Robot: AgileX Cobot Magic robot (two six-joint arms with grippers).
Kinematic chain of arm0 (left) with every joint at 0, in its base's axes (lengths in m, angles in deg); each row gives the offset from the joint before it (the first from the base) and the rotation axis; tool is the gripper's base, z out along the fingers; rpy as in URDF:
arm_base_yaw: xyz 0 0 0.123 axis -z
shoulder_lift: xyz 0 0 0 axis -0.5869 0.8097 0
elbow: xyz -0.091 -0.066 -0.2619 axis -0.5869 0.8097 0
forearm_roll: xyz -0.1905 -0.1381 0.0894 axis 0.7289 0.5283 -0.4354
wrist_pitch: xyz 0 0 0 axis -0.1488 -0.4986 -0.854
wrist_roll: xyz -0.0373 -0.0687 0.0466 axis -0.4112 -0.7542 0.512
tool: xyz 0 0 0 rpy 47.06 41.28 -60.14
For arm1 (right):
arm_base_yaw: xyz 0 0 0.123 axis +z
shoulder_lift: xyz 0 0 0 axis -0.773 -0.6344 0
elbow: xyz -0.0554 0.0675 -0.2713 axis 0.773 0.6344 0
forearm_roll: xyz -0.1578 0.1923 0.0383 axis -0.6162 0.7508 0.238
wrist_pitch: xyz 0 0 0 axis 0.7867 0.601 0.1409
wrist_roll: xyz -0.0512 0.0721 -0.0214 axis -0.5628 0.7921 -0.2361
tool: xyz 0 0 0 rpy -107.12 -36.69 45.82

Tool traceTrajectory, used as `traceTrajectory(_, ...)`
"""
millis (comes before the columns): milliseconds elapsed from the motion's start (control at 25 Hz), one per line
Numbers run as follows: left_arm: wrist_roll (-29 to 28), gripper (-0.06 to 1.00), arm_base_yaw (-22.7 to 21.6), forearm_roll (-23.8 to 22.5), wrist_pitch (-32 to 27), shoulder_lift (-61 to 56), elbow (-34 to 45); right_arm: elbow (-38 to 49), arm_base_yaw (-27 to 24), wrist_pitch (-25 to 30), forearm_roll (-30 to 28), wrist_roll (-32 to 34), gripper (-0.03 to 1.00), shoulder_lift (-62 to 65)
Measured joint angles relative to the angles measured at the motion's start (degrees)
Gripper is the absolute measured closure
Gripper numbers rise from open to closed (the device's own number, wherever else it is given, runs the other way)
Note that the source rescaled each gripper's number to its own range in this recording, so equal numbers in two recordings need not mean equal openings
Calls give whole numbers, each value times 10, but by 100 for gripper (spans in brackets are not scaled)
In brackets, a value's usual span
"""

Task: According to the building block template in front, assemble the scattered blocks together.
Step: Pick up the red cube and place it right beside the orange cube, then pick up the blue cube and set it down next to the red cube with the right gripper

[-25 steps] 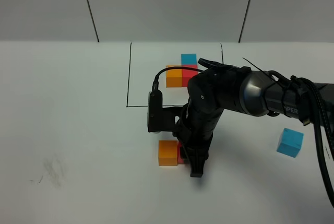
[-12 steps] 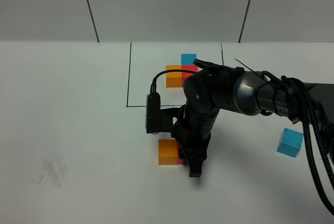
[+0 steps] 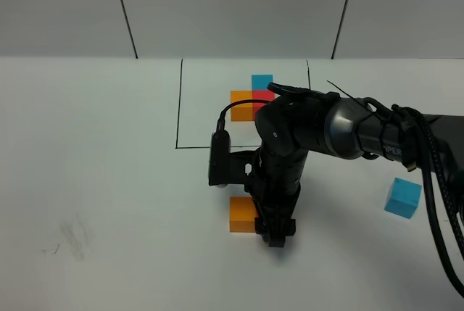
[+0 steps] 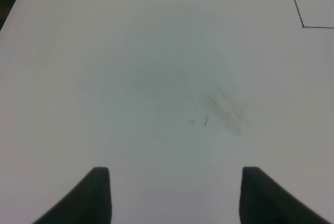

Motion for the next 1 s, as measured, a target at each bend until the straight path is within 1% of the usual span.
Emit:
traceTrajectory(40,0,73,0,0,0,0,0,-1,0,-1,-4,15,25,5)
traceTrajectory(80,0,73,0,0,0,0,0,-1,0,-1,-9,35,13,10)
traceTrajectory(160,0,73,0,0,0,0,0,-1,0,5,-19,89,3,28)
traceTrajectory(200,0,73,0,0,0,0,0,-1,0,11,-26,133,1,40)
traceTrajectory(280,0,73,0,0,0,0,0,-1,-1,19,-49,236,-2,66)
traceTrajectory(320,0,73,0,0,0,0,0,-1,-2,25,-61,299,-2,82)
traceTrajectory(400,0,73,0,0,0,0,0,-1,-10,40,-88,432,-2,111)
traceTrajectory(520,0,73,0,0,0,0,0,5,-31,62,-123,592,-1,157)
traceTrajectory(600,0,73,0,0,0,0,0,25,-49,66,-137,647,1,194)
traceTrajectory(760,0,73,0,0,0,0,0,88,-92,54,-142,701,4,260)
traceTrajectory(840,0,73,0,0,0,0,0,127,-115,31,-142,727,4,288)
traceTrajectory(1000,0,73,0,0,0,0,0,197,-160,-33,-142,782,6,324)
